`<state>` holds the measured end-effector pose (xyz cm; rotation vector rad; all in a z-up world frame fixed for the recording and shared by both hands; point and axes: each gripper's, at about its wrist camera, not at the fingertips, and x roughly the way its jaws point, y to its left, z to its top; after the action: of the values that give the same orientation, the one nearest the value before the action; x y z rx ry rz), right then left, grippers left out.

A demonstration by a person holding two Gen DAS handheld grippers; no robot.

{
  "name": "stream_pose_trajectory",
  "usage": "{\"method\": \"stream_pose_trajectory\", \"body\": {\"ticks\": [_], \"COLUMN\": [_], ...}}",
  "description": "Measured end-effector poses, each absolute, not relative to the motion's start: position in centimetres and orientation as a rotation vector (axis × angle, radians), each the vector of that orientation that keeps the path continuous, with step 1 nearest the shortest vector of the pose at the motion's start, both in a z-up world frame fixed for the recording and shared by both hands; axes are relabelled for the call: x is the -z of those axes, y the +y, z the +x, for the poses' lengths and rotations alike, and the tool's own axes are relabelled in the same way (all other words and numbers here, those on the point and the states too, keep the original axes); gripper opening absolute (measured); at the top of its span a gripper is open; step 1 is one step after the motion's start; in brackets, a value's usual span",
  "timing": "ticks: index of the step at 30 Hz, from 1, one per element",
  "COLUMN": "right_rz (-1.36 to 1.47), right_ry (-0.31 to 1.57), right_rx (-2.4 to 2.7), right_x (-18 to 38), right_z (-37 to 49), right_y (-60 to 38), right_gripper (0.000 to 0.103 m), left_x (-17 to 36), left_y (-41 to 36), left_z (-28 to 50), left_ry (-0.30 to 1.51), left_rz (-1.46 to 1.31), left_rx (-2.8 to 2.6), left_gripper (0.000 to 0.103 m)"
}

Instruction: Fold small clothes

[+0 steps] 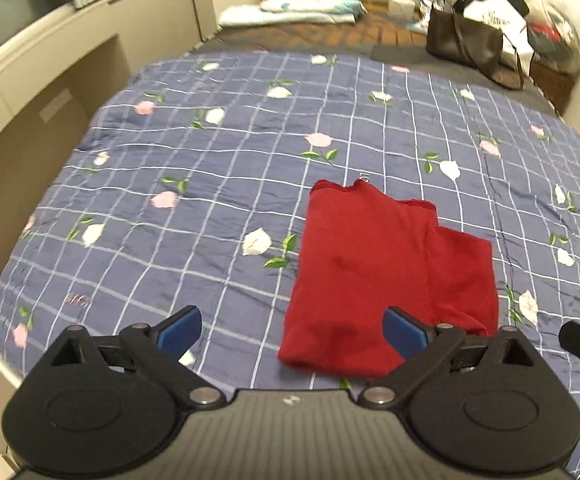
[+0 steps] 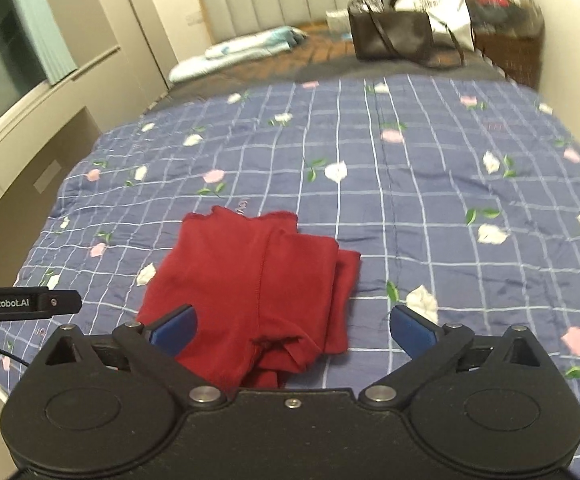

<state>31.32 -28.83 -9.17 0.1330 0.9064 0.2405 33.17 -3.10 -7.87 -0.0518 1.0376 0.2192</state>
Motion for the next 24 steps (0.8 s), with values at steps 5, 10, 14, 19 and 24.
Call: {"method": "stream_pose_trajectory", "body": {"ticks": [5,10,14,19,24], "right_rz": [0.113,0.104,0.094,0.086,0.067], "right_ry": [0.843,0.816,0.805,0.816,0.835], "right_rx": [-0.267,-0.284,-0.299,-0.312,-0.321], "right_x": [7.2,5.8,5.1,4.8,5.0], "right_z": [27.2,23.4,20.3,16.9,14.4], "right_y": [-29.2,-29.2,-29.1,-28.5,-27.2], "right_gripper": [0.102,0.102,0.102,0.102,0.102], "left_x": [6.1,4.7,3.8,3.3,3.0], "left_y": [-3.4,-3.3,-2.8,-1.8,-0.6], "left_z": [28.0,23.5,20.1,16.7,13.6], "left_ry": [0.983,0.953,0.925,0.898,0.876], "left_rz": [-0.062,-0.059,-0.056,-0.038,-0.004], "left_rx": [-0.234,-0.229,-0.216,-0.204,-0.192], "left_gripper": [0.102,0.102,0.102,0.102,0.102]}}
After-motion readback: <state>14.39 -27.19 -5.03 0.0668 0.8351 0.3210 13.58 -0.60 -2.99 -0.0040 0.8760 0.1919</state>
